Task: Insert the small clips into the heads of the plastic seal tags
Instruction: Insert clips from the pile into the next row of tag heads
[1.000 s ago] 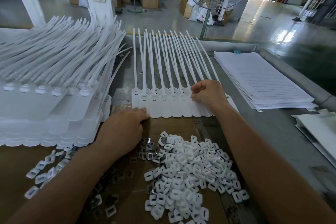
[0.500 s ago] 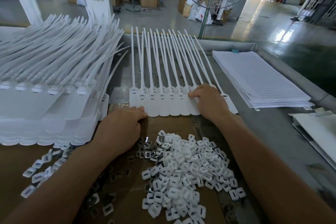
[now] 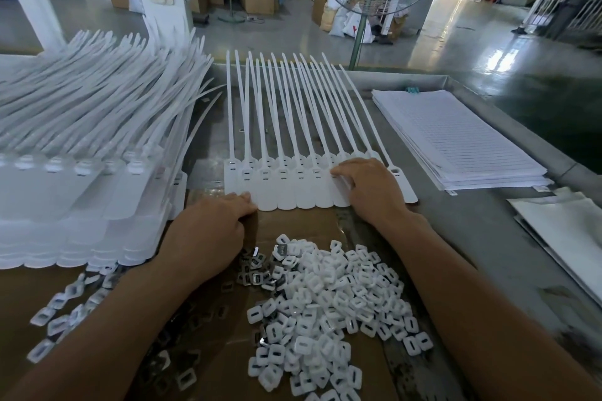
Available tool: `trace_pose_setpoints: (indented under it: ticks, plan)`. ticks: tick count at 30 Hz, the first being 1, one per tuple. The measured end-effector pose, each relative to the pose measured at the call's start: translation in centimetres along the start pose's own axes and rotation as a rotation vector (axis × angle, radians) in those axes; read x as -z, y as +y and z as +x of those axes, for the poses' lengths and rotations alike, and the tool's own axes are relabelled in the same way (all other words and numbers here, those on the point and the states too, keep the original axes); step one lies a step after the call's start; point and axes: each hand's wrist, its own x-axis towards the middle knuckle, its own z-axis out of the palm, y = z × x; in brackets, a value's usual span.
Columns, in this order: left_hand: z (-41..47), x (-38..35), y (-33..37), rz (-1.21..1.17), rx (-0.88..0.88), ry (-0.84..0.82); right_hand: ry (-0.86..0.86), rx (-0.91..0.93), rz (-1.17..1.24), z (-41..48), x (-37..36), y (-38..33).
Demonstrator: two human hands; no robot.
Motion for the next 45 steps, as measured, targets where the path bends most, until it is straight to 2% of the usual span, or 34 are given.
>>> trace_pose_setpoints:
  ticks: [8,16,18,22,26,33,37,39,45]
  plan:
    - [0.0,-0.1,0.0,0.018,0.001,0.002,-0.031,0.003,-0.076,0.4,0.4,-0.2]
    - [0.1,-0.1,0.0,0.018,-0.01,-0.006,-0.095,-0.03,0.224,-0.9,2.2,-0.1]
    - [0.1,-0.2,-0.1,0.008,-0.009,-0.001,-0.208,0.018,0.281,-1.7,3.4,-0.3]
    - [0.1,-0.2,-0.1,-0.003,-0.013,-0.003,-0.588,0.123,0.353,-3.1,5.1,-1.3]
    - [0.2,-0.2,-0.2,-0.004,-0.014,-0.002,-0.679,0.135,0.33,-3.1,4.7,-2.0]
    - [0.1,-0.2,-0.2,-0.008,-0.014,0.0,-0.666,0.13,0.303,-3.3,4.7,-1.8]
    - [0.0,-0.2,-0.2,-0.001,-0.016,-0.002,-0.653,0.059,0.432,-3.3,5.2,-1.3]
    - [0.0,-0.2,-0.2,-0.001,-0.016,0.001,-0.582,0.011,0.508,-3.2,5.3,-1.1]
    - [-0.1,-0.2,-0.2,-0.001,-0.018,0.002,-0.206,-0.144,0.635,-2.3,4.7,0.0]
